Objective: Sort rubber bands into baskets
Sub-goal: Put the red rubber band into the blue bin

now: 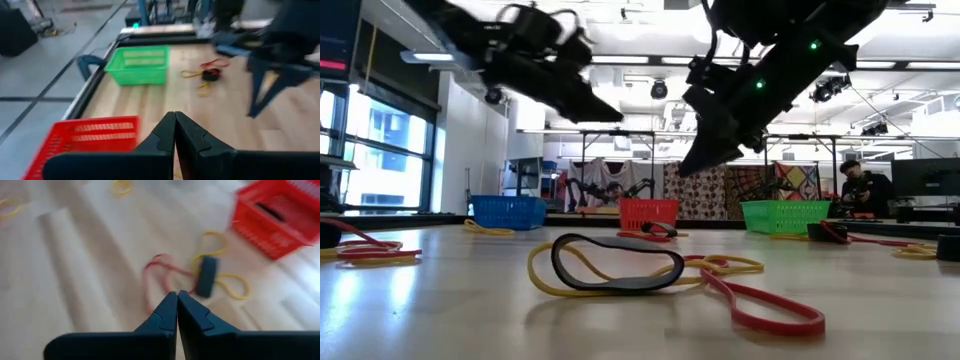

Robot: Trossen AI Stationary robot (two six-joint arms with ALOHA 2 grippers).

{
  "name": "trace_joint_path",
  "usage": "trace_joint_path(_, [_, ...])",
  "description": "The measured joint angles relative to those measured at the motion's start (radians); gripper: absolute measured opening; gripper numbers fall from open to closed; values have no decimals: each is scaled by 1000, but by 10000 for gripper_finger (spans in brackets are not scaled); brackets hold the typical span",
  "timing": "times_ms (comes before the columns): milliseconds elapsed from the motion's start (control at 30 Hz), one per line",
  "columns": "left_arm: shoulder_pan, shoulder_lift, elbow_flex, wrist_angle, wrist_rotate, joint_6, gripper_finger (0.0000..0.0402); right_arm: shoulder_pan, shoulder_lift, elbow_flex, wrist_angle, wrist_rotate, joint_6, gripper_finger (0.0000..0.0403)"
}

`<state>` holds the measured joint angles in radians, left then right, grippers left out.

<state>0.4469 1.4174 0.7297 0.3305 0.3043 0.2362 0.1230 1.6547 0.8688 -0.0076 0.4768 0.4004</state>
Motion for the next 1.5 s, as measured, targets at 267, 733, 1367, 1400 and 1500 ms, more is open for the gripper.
trace_joint_path(267, [-125,-143,-255,225,0,-61,0,59,0,0,-4,-105,-61,56])
trace_joint_path(733, [-279,-158,-338,267,-119,-60,0,98,0,69,-86,-303,124,124])
trace_joint_path(1367, [-324,-158,-338,269,-166,-60,0,160,175,226,-244,-440,179,124])
trace_joint_path(1400, [-324,-158,-338,270,-166,-60,0,162,183,228,-246,-448,178,124])
trace_joint_path(1500, [-324,-157,-338,270,-166,-60,0,166,209,230,-244,-460,186,124])
